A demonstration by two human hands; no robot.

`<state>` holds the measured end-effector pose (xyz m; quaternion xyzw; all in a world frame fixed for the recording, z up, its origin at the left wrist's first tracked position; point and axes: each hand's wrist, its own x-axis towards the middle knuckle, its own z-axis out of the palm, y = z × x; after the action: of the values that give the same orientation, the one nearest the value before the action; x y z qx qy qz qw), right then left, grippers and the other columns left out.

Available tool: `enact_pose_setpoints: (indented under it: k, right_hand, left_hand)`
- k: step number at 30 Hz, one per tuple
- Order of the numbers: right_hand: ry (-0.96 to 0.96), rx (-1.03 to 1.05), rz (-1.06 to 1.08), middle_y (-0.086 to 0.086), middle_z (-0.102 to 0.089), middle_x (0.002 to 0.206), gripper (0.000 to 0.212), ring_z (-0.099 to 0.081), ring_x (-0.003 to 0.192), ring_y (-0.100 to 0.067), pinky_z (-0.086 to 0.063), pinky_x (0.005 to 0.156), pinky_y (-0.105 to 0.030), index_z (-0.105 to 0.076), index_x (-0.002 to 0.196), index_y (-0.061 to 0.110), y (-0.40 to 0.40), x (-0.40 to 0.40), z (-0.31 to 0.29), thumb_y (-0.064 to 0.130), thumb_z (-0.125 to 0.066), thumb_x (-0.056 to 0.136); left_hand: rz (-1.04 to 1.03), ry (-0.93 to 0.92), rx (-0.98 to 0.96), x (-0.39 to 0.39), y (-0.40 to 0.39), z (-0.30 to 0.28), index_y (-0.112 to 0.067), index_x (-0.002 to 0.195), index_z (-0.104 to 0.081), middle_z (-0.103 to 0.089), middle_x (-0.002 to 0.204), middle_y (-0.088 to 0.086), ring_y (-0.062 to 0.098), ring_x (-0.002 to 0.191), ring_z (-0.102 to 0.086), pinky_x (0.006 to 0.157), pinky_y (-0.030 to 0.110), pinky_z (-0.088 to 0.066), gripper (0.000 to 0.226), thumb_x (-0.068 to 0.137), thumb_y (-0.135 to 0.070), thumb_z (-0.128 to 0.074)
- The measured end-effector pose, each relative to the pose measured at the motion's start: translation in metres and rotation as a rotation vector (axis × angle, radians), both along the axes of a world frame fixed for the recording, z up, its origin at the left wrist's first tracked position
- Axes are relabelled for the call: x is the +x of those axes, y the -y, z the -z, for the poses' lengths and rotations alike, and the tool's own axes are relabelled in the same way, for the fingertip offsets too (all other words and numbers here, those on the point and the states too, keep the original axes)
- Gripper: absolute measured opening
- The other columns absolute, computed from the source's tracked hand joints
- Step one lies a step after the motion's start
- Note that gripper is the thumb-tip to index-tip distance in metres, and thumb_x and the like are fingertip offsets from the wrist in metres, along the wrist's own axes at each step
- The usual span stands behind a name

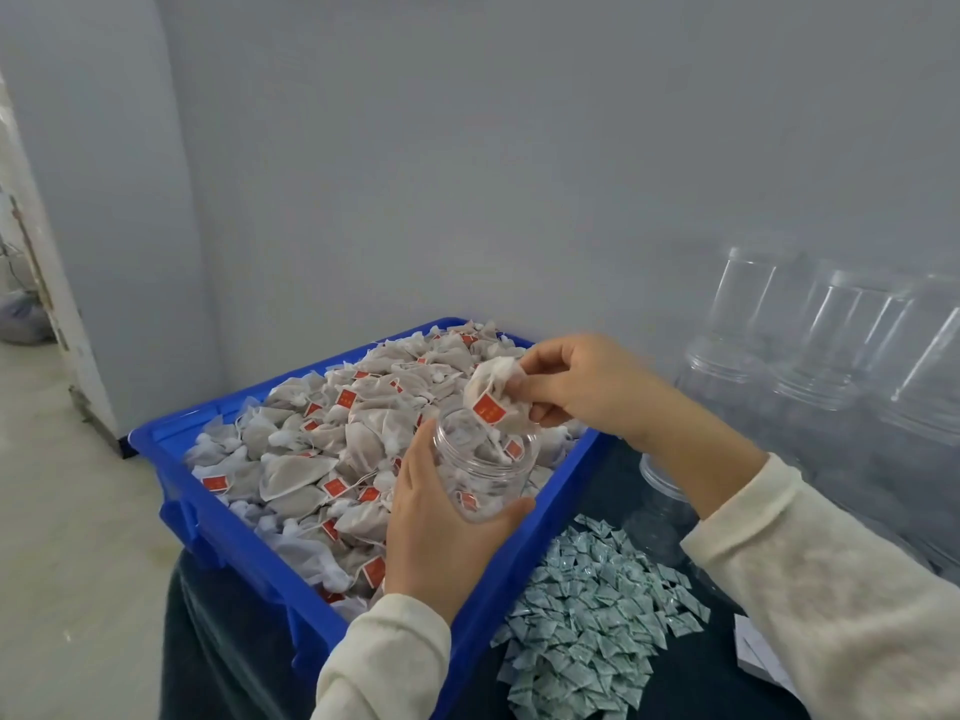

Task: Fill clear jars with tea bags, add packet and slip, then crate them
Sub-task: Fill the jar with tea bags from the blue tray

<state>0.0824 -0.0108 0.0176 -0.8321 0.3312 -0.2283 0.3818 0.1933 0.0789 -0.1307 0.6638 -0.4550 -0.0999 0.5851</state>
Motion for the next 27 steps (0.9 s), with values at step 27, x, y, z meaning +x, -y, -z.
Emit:
enact_pose_setpoints:
  k: [27]
  right_hand:
    - [-0.204,-0.206,0.234,-0.001,-0.071,0.084,0.013,-0.067,0.079,-0.017,-0.057,0.077,-0.03,-0.069,0.079,0.02,0.08,0.022,0.049,0.015,-0.065,0.09]
  left_hand:
    - [-0.049,-0.008,-0.051,-0.002,-0.003,-0.004,-0.052,0.137,-0.013,-0.032,0.147,-0.018,-0.007,0.121,-0.027,0.093,0.011,-0.021,0.107,0.053,-0.062,-0.08]
